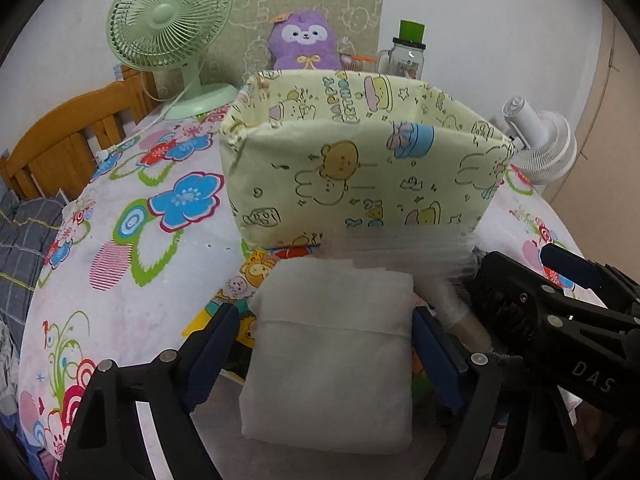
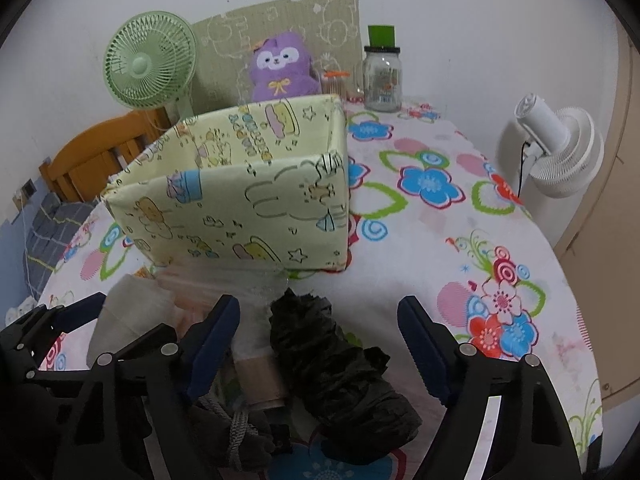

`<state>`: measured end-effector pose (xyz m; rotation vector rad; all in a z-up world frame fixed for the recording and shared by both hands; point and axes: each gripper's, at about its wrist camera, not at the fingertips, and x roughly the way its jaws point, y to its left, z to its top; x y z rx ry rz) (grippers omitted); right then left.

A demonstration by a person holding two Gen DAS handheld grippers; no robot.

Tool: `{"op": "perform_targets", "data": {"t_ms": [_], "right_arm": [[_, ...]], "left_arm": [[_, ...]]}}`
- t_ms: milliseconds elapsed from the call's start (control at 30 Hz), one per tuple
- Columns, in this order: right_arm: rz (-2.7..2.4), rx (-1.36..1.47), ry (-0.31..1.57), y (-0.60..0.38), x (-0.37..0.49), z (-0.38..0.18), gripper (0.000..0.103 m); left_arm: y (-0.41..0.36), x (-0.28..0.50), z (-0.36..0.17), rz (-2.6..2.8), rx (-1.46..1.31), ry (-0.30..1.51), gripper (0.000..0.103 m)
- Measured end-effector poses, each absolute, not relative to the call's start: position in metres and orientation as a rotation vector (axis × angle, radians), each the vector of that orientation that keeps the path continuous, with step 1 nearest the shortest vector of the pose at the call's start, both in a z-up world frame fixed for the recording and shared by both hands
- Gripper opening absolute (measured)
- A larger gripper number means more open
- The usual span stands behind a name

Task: Organize soft objects
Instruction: 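Grasp the white folded cloth with the left tool while the right tool grasps the black plastic bundle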

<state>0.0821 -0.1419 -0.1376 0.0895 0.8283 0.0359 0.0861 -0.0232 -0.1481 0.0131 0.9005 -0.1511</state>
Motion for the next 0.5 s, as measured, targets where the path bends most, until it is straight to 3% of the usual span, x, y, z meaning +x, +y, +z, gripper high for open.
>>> {"op": "perform_targets", "data": {"t_ms": [133, 367, 500], "right_arm": [[0.037, 0.096, 0.862, -0.142, 0.085, -0.145, 0.075], [0.044, 0.128, 0.912, -0.141, 0.091, -0.156, 0.072], [0.053, 0.163, 0.949, -0.143, 0.094, -0.164, 0.056]], "left_arm": [[-0.024, 0.087, -0.152, -0.144, 0.013, 0.909, 0.086], [-0.029, 0.088, -0.155, -0.136, 0.047, 0.904, 0.084], [-0.032, 0.086, -0.154, -0.144, 0.063, 0.899, 0.077]]}}
